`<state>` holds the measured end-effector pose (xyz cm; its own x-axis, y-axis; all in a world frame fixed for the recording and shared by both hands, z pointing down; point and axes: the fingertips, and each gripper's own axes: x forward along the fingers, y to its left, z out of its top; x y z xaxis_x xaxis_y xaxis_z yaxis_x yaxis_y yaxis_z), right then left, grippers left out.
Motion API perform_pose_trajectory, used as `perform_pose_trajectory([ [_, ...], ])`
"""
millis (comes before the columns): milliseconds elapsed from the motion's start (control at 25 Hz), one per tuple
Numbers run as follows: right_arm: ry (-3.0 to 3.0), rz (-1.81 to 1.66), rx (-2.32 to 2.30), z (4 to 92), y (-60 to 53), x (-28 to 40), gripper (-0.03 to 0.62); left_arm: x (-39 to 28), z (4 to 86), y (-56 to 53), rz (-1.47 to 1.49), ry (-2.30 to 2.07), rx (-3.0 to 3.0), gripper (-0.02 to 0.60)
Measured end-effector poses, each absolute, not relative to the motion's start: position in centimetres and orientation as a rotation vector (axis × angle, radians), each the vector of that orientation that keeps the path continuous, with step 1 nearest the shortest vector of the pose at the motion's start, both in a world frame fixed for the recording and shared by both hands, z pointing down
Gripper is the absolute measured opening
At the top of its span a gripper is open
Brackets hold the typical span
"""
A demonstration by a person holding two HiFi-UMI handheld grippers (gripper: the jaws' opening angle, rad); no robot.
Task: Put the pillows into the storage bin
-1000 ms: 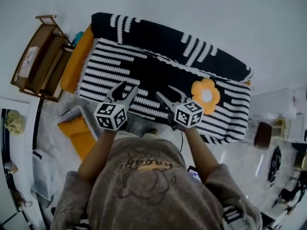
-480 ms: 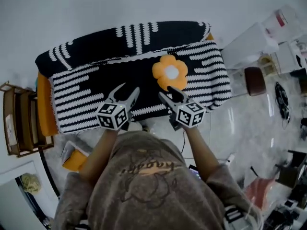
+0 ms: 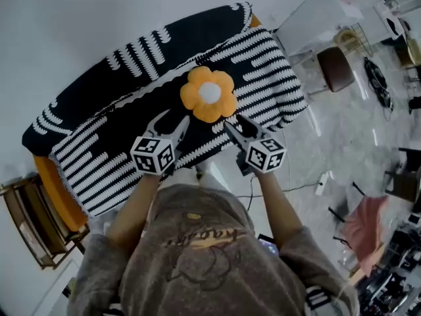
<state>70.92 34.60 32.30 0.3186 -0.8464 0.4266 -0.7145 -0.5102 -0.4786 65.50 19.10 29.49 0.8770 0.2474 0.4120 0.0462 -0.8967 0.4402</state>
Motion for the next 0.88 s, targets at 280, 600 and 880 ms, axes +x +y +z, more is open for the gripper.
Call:
perform_pose_trajectory([
  [280,1.284,-1.091,-2.406,40.4,35.2,77.6,0.249,71.8,38.8,18.5,0.859,0.262,2.568,0.222],
  [600,1.261,-1.335,-2.380,53.6,35.8,83.5,0.321,76.5,52.1,16.8,0.965,0.100,2.421,0.242],
  [880,1.231,-1.412,-2.391,64.3,35.9,87.2,0.367,79.0,64.2,15.6,0.989,-0.008,2.321,0.277],
])
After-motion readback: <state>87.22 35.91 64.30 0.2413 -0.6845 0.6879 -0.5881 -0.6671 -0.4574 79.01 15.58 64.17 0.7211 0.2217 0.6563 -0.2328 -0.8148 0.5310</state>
